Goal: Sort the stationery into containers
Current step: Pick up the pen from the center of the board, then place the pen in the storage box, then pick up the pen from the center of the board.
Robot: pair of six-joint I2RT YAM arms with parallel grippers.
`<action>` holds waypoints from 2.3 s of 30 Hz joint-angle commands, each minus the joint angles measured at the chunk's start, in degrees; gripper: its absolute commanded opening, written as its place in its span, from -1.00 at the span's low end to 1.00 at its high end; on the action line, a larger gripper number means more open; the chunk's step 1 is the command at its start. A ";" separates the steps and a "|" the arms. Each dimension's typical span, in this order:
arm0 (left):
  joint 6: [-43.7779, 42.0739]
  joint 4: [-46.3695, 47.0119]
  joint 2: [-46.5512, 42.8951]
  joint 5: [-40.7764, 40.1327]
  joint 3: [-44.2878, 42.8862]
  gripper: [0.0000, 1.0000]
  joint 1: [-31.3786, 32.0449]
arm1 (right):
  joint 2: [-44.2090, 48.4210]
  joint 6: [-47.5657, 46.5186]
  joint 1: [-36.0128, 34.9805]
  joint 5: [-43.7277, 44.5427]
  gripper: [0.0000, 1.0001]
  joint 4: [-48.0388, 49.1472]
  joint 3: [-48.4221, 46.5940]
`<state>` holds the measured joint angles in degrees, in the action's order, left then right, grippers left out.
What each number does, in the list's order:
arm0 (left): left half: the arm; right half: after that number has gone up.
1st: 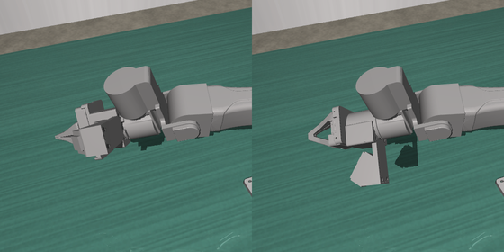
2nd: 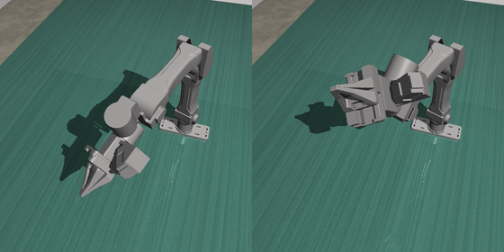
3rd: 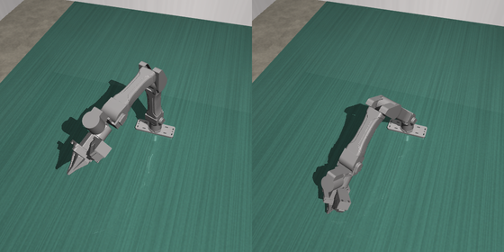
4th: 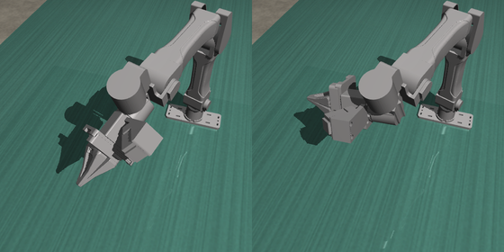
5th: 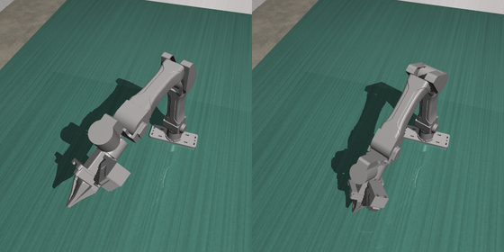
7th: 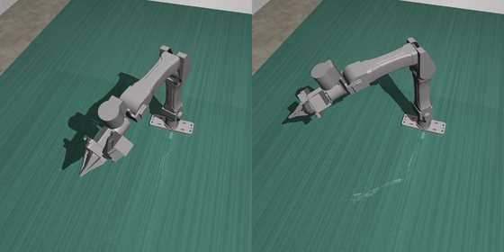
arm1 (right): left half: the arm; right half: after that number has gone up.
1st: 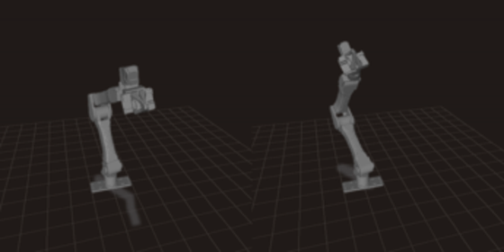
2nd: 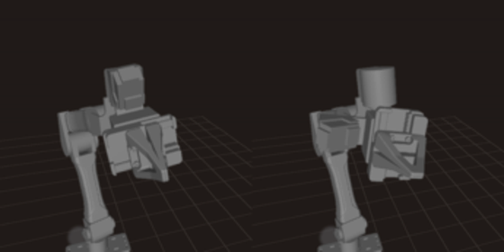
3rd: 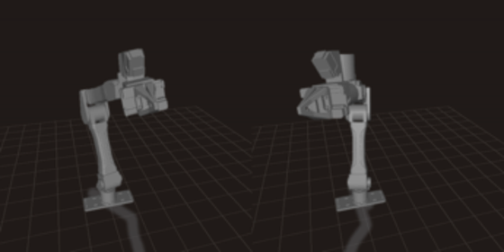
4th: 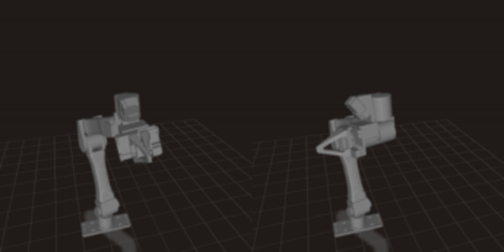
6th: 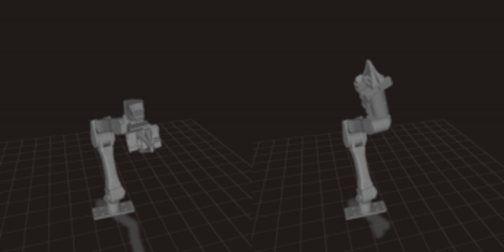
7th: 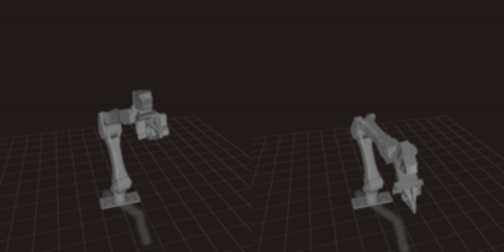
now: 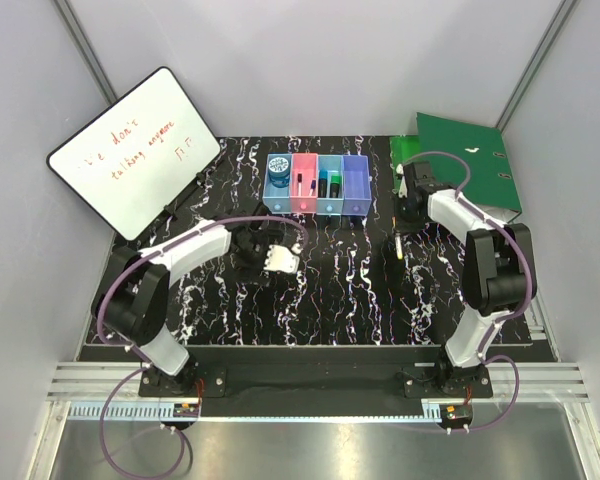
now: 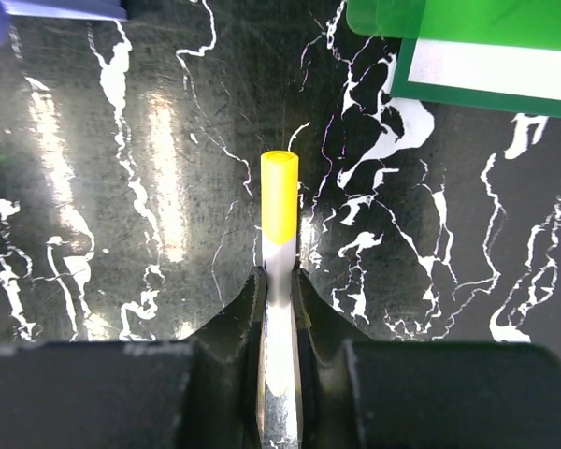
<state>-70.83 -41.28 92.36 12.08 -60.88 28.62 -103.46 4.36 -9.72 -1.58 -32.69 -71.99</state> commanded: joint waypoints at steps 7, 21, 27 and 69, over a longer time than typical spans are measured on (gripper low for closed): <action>-22.77 0.32 4.13 3.57 -0.55 0.97 -0.41 | 6.34 -1.63 -0.22 -0.70 -1.00 -0.80 -5.35; -21.55 0.32 14.86 3.57 -7.85 0.22 -1.02 | -0.51 -5.66 -0.92 -2.19 -1.00 1.31 -27.76; -22.07 0.15 16.18 2.69 -7.59 0.21 -1.20 | -5.52 -6.82 -2.15 -3.25 -1.00 1.92 -32.86; -12.42 -14.70 19.62 8.04 -23.93 -1.00 0.21 | -26.62 -6.73 -9.00 -4.39 -0.98 3.15 -42.72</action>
<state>-87.74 -54.68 113.23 14.26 -80.47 28.58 -130.87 -2.28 -18.09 -5.67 -30.92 -116.53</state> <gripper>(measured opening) 0.057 0.164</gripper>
